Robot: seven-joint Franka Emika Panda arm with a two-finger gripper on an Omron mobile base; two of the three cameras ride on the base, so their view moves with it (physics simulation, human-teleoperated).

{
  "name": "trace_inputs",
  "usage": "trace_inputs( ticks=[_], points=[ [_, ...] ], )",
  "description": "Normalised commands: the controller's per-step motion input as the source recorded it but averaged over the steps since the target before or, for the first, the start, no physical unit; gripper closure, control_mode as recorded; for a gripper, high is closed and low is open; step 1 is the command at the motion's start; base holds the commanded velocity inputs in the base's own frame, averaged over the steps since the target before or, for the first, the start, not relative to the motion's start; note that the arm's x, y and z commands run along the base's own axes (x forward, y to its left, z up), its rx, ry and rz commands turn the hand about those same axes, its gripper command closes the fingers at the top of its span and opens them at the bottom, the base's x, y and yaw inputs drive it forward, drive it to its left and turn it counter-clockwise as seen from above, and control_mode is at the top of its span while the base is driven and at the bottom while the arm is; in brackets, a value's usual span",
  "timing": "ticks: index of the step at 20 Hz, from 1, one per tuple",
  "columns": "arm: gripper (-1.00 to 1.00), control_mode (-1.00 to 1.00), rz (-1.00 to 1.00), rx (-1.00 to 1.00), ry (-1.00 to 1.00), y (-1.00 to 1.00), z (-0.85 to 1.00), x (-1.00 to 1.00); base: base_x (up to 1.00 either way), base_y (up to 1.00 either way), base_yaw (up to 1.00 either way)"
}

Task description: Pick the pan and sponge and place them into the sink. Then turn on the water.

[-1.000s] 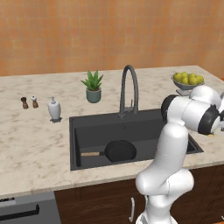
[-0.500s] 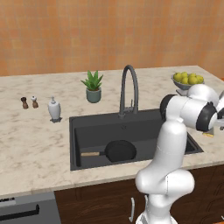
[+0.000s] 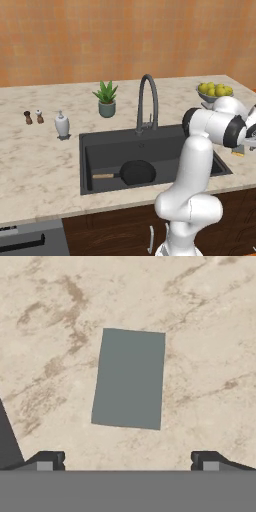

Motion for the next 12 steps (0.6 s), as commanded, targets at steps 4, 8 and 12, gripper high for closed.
trace_inputs(
  ticks=[4, 8, 12],
  points=[
    [-1.0, -1.0, 0.0, 0.0, 0.0, 0.0, -0.19, 0.08, 0.0, 0.0, 0.0],
    [-1.0, -1.0, 0.0, 0.0, 0.0, 0.0, -0.14, 0.08, 0.0, 0.0, 0.0],
    [-1.0, -1.0, 0.0, 0.0, 0.0, -0.03, -0.13, 0.11, 0.0, 0.0, 0.0]
  ],
)
